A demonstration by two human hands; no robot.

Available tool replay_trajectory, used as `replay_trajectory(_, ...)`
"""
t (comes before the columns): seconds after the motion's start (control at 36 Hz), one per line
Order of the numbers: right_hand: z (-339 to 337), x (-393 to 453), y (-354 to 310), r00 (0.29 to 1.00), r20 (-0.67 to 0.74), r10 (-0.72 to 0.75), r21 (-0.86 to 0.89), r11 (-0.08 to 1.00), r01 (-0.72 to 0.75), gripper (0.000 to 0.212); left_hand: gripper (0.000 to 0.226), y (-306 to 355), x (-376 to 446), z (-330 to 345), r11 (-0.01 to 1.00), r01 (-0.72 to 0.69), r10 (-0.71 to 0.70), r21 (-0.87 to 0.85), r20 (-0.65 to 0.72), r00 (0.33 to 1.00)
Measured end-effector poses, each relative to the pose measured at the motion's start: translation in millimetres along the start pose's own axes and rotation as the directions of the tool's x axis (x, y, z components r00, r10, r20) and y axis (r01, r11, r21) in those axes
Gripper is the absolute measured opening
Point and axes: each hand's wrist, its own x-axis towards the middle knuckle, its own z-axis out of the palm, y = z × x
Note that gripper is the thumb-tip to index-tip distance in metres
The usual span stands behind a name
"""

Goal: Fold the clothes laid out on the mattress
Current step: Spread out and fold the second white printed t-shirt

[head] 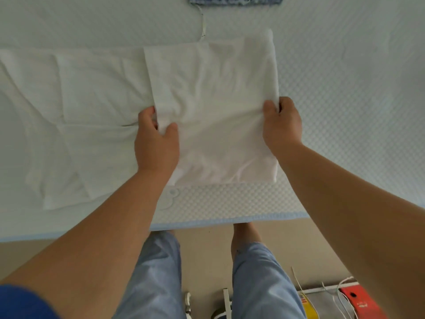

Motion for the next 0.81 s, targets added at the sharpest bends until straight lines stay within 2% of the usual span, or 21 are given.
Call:
replay_trajectory(0.08, -5, 0, -1, 1.0, 0.005, 0.015, 0.037, 0.999, -0.015, 0.035, 0.056, 3, -1, 2, 1.0, -0.011, 0.011, 0.012, -0.003, 1.0)
replay_trajectory(0.17, -6, -11, -1, 0.998, 0.017, -0.06, -0.054, 0.997, 0.061, 0.046, 0.07, -1, -5, -6, 0.996, 0.081, -0.081, -0.028, -0.016, 0.997)
replay_trajectory(0.22, -7, -22, 5, 0.997, 0.029, -0.074, -0.09, 0.993, 0.076, 0.05, 0.071, -10, -14, -14, 0.994, 0.109, -0.109, -0.009, 0.005, 0.994)
replay_trajectory(0.33, -8, -45, 25, 0.998, 0.042, 0.038, -0.14, 0.99, -0.032, 0.051, 0.055, -32, -39, -26, 0.982, 0.143, -0.157, 0.125, 0.11, 0.981)
replay_trajectory(0.42, -9, -64, 40, 0.995, 0.067, 0.077, -0.161, 0.985, -0.066, 0.041, 0.038, -41, -48, -27, 0.962, 0.189, -0.234, 0.195, 0.236, 0.943)
replay_trajectory(0.5, -9, -70, 51, 0.992, 0.086, 0.09, -0.174, 0.982, -0.074, 0.025, 0.02, -41, -46, -27, 0.961, 0.179, -0.233, 0.211, 0.267, 0.935)
replay_trajectory(0.56, -11, -67, 55, 0.99, 0.099, 0.103, -0.184, 0.979, -0.084, 0.016, 0.014, -41, -44, -30, 0.963, 0.263, -0.27, 0.065, 0.3, 0.915)
replay_trajectory(0.61, -14, -62, 58, 0.986, 0.124, 0.114, -0.167, 0.982, -0.092, 0.014, 0.014, -42, -45, -35, 0.896, 0.41, -0.316, -0.17, 0.402, 0.859)
replay_trajectory(0.67, -17, -59, 60, 0.984, 0.143, 0.103, -0.175, 0.982, -0.078, 0.015, 0.019, -46, -47, -38, 0.85, 0.478, -0.345, -0.22, 0.452, 0.822)
replay_trajectory(0.69, -18, -58, 60, 0.984, 0.146, 0.097, -0.189, 0.98, -0.069, 0.015, 0.019, -50, -48, -39, 0.869, 0.463, -0.359, -0.173, 0.422, 0.833)
replay_trajectory(0.75, -20, -62, 59, 0.989, 0.126, 0.075, -0.2, 0.978, -0.049, 0.018, 0.018, -52, -51, -40, 0.946, 0.324, -0.32, 0.033, 0.277, 0.906)
replay_trajectory(0.81, -21, -69, 54, 0.998, 0.059, -0.032, -0.236, 0.971, 0.045, 0.031, 0.017, -48, -54, -41, 0.972, 0.123, -0.148, 0.203, 0.114, 0.982)
